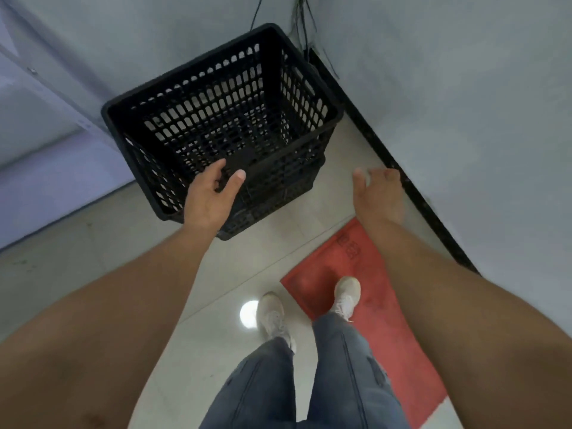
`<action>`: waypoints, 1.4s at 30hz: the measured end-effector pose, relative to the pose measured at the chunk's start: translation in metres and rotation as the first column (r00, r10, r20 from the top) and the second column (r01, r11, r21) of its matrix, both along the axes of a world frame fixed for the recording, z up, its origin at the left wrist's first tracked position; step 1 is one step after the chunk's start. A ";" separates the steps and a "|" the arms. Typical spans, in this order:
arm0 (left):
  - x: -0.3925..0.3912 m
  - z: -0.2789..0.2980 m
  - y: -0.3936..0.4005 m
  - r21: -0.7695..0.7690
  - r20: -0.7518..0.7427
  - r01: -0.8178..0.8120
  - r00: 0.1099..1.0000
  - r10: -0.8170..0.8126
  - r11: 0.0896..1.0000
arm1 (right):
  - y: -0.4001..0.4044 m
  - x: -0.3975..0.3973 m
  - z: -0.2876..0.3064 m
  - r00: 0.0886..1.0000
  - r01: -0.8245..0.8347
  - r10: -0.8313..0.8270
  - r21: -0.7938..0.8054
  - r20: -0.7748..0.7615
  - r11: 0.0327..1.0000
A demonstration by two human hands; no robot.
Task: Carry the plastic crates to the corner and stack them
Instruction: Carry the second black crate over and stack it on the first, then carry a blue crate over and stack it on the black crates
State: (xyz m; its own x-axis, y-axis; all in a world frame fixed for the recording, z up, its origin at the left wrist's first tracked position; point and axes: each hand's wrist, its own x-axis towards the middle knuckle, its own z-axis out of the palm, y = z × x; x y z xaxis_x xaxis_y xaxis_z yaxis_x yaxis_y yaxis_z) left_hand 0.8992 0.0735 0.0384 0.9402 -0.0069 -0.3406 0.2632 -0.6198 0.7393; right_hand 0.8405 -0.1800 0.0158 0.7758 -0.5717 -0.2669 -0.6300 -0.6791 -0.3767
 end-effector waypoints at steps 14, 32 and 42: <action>-0.170 0.022 -0.108 -0.134 -0.095 0.385 0.912 -0.398 0.913 | -0.017 -0.241 0.047 0.879 0.474 -0.475 0.040 0.043 0.880; -0.514 0.079 -0.201 -0.194 0.066 0.874 0.465 -0.883 0.445 | 0.010 -0.674 0.106 0.315 0.942 -0.933 0.065 0.174 0.330; -0.641 0.093 -0.278 -0.236 0.095 0.956 0.204 -0.974 0.177 | 0.000 -0.805 0.109 0.017 0.997 -0.982 0.077 0.187 0.031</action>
State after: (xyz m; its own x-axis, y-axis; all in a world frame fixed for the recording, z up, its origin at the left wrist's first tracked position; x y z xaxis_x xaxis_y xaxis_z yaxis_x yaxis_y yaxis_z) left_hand 0.2585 -0.2049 0.1317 0.1123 -0.9648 -0.2380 -0.3811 -0.2630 0.8863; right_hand 0.0356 -0.1797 0.1252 -0.5353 -0.8294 -0.1598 -0.6566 0.5276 -0.5390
